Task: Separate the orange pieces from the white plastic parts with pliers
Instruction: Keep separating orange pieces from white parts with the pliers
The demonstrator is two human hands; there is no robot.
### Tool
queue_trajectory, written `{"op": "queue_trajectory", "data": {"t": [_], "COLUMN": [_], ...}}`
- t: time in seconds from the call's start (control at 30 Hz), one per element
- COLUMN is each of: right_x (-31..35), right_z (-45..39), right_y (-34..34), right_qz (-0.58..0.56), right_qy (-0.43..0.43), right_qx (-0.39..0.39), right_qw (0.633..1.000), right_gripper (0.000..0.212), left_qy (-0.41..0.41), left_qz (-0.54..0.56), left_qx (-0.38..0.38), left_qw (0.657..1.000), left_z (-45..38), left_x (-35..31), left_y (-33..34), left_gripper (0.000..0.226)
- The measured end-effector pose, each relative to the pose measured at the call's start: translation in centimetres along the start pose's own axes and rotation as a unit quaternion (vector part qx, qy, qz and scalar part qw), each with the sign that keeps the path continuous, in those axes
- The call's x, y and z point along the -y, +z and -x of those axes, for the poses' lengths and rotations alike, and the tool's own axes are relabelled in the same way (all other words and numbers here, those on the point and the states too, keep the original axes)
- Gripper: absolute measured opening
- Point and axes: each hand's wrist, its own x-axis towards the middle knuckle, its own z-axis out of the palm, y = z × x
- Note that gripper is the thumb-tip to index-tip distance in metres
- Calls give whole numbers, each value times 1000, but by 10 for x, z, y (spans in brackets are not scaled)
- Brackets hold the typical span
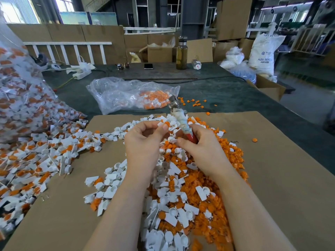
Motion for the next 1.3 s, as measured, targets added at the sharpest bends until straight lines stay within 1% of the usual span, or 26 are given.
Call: {"op": "queue_trajectory", "data": {"t": [0.13,0.23,0.3,0.43,0.5,0.53,0.6,0.63,0.87,1.03,1.1,1.2,1.23,1.27,1.3], "right_x": [0,1,1,0,-1,-2,-3,-3,-4,-6,-7,-9,-10,-11,-11], "right_z": [2,2,3,4,4,3,3,3,3,3,3,2,2,2,1], "right_y": [-12,-15,-16,-16,-16,-16,-15,-14,-8,-8,-6,-1,0,1,1], "right_qz": [9,36,38,25,32,37,45,47,71,84,101,149,163,174,182], "right_qy": [18,31,33,40,39,36,22,16,-8,-9,-17,-38,-44,-46,-47], "right_qx": [86,148,172,196,200,201,198,194,171,164,150,115,105,94,83], "right_qw": [996,988,984,979,979,978,979,980,983,983,983,981,980,979,979], "right_gripper": [17,16,17,35,38,35,17,15,18,22,18,9,9,9,9], "left_qy": [-8,0,16,33,33,33,32,31,17,0,-24,-97,-125,-155,-186], "left_qz": [39,52,51,51,52,51,49,50,67,74,80,132,161,191,223], "left_qx": [-1,1,6,14,17,18,18,18,15,21,23,12,1,-20,-55], "left_qw": [999,999,999,998,998,998,998,998,998,997,996,986,979,969,955], "left_z": [-2,-4,-5,-6,-7,-7,-8,-9,-10,-11,-12,-15,-17,-21,-26], "left_x": [-2,-2,-2,-2,-1,-1,0,0,0,0,-1,-1,-1,-1,-2], "left_y": [-4,-8,-10,-13,-15,-15,-16,-16,-17,-17,-17,-23,-28,-34,-41], "left_gripper": [10,8,9,11,10,10,10,10,12,11,10,3,4,9,14]}}
